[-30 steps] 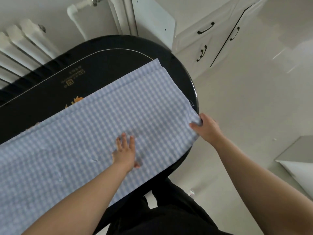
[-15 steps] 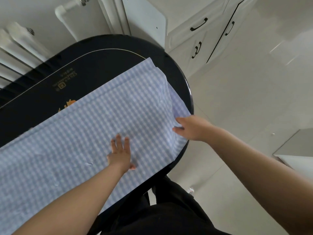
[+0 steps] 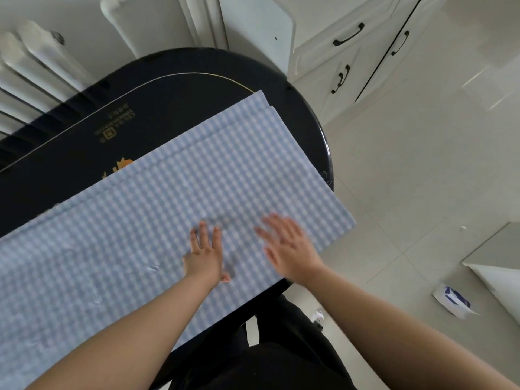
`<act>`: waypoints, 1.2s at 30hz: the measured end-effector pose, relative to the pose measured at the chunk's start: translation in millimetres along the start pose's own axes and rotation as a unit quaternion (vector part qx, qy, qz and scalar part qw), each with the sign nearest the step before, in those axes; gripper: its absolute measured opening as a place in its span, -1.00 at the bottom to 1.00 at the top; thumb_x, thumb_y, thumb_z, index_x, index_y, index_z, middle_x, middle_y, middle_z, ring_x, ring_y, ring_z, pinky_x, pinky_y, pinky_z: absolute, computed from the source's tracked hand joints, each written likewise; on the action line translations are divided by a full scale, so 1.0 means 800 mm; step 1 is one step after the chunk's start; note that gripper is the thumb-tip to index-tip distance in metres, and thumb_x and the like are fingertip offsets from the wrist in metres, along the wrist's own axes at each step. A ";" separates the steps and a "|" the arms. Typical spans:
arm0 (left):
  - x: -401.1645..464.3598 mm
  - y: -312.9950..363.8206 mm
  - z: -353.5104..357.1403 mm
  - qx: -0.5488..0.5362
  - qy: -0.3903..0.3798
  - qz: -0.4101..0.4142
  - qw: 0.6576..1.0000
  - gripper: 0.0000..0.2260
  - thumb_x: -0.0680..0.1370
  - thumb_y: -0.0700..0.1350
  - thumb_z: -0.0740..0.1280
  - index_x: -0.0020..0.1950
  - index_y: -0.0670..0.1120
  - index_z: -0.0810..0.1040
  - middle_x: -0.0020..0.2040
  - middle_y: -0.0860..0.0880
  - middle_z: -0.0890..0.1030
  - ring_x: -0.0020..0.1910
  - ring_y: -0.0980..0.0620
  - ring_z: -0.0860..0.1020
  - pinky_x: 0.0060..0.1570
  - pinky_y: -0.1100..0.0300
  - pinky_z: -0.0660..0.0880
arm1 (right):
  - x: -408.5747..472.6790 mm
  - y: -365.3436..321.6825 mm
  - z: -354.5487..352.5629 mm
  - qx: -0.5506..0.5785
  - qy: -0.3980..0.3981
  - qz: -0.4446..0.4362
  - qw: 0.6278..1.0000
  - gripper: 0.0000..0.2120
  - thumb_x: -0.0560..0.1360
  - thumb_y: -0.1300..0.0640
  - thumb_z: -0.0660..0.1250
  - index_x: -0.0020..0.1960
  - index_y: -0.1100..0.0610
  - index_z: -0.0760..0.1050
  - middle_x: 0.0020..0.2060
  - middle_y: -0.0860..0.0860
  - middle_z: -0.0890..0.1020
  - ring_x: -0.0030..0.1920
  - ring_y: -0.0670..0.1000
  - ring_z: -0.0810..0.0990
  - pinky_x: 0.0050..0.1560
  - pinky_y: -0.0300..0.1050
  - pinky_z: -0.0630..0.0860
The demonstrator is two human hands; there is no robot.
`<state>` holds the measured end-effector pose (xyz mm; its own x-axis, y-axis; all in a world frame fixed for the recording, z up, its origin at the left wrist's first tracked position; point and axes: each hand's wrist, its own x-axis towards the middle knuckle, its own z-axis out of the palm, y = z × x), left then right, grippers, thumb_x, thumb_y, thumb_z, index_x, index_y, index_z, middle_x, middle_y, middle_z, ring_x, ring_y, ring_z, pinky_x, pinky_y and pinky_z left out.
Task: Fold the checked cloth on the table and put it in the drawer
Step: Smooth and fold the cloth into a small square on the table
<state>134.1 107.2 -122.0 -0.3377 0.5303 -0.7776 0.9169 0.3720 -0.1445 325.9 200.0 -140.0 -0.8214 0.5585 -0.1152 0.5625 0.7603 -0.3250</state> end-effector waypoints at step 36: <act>0.195 -0.067 -0.235 -0.071 0.183 0.172 0.965 -0.76 0.53 -0.05 0.29 0.16 -0.08 0.44 0.24 -0.07 0.41 0.17 -0.14 0.48 -0.06 0.05 0.42 | 0.175 0.017 0.029 0.006 0.032 0.202 0.979 -0.43 0.58 -0.05 -0.02 0.48 0.27 0.15 0.49 0.17 0.23 0.51 0.08 0.13 0.49 -0.04 -0.12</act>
<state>-7.9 313.4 -120.9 -0.0949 0.8651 -0.4926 0.9587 0.2127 0.1890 216.4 281.3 -182.4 -0.5248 0.8326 -0.1773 0.8386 0.4700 -0.2754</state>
